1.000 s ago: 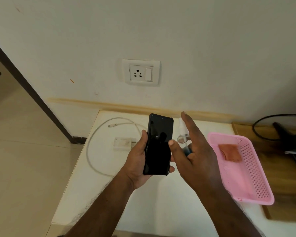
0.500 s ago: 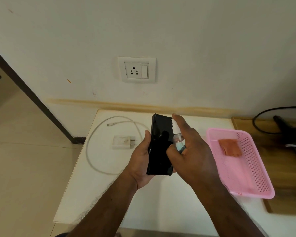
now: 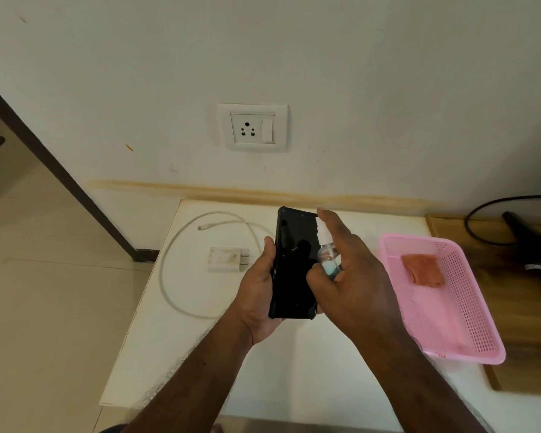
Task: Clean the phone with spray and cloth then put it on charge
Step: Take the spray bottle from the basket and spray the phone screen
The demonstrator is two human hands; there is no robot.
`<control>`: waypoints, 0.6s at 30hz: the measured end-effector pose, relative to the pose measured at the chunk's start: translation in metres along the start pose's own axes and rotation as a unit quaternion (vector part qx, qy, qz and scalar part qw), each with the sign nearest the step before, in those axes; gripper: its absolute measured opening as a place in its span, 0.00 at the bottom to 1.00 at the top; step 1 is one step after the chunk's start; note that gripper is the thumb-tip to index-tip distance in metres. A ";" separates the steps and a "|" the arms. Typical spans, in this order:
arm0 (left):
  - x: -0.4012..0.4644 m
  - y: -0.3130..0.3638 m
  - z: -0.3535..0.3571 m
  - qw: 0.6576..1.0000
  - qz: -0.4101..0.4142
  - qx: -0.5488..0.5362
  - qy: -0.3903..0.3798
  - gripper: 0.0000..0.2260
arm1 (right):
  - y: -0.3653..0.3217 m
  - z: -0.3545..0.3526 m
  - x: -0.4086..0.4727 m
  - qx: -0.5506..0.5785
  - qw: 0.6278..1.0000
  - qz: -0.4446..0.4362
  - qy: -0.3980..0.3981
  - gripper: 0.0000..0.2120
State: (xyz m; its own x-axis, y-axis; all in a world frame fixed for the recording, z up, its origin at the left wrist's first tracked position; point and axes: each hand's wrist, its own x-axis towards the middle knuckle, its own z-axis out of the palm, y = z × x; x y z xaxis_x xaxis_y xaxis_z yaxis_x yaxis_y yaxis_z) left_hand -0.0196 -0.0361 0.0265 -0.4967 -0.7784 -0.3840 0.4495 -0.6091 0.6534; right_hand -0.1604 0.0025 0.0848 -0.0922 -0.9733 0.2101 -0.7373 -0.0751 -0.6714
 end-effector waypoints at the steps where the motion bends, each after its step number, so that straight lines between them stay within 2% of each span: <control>1: 0.000 0.000 0.000 1.000 0.001 -0.001 0.003 0.30 | 0.000 0.001 0.000 0.002 1.000 0.001 -0.003 0.36; 7: 0.001 0.002 -0.003 0.999 0.028 0.003 -0.017 0.30 | 0.004 -0.005 0.002 0.039 0.998 0.015 0.043 0.35; 12: 0.002 0.013 -0.008 0.998 0.051 -0.028 -0.016 0.32 | 0.006 -0.011 0.001 0.012 0.996 0.025 0.088 0.36; 18: 0.002 0.017 -0.011 0.997 0.059 -0.049 -0.004 0.32 | 0.006 -0.007 -0.001 0.008 0.999 0.025 0.042 0.39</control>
State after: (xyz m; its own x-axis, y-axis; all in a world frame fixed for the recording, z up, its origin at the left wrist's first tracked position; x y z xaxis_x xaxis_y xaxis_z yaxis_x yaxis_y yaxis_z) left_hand -0.0054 -0.0497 0.0293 -0.4415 -0.8443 -0.3038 0.5753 -0.5262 0.6262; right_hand -0.1693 0.0049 0.0854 -0.1846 -0.9542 0.2353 -0.7195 -0.0319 -0.6938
